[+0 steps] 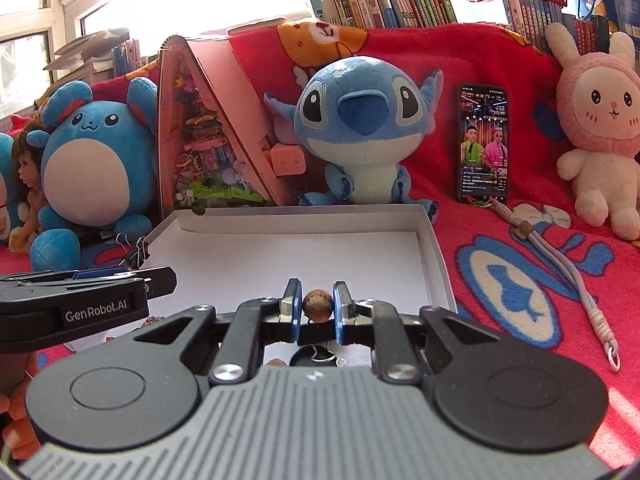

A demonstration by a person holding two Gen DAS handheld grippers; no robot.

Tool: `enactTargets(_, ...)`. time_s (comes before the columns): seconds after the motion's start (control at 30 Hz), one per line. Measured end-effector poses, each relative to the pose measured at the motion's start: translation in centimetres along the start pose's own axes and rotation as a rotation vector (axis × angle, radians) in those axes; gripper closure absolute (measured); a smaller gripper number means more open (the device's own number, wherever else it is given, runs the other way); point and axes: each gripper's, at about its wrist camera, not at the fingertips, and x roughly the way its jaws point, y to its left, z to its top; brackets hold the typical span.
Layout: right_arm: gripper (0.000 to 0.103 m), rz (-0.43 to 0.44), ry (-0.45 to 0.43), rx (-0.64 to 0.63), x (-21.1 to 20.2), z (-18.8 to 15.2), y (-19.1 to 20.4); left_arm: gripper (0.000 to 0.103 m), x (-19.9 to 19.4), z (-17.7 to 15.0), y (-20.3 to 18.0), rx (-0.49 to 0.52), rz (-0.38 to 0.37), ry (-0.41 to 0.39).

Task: Organize rigid objects
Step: 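Carry the red stick and acorn over the white box with both tools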

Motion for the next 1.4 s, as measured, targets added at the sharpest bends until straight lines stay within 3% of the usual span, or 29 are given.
enactTargets(0.5,0.083,-0.001,0.081,0.104,3.6,0.3,-1.6,0.060,2.2,-0.6,0.4,-0.009,0.049,0.034)
enactTargets(1.3,0.082,0.014,0.119,0.128,4.6,-0.4,-1.7,0.060,3.2,-1.6,0.4,0.003,0.052,0.062)
enactTargets(1.4,0.078,0.022,0.110,0.138,4.4,-0.4,-1.8,0.060,2.9,-1.5,0.4,-0.003,0.047,0.056)
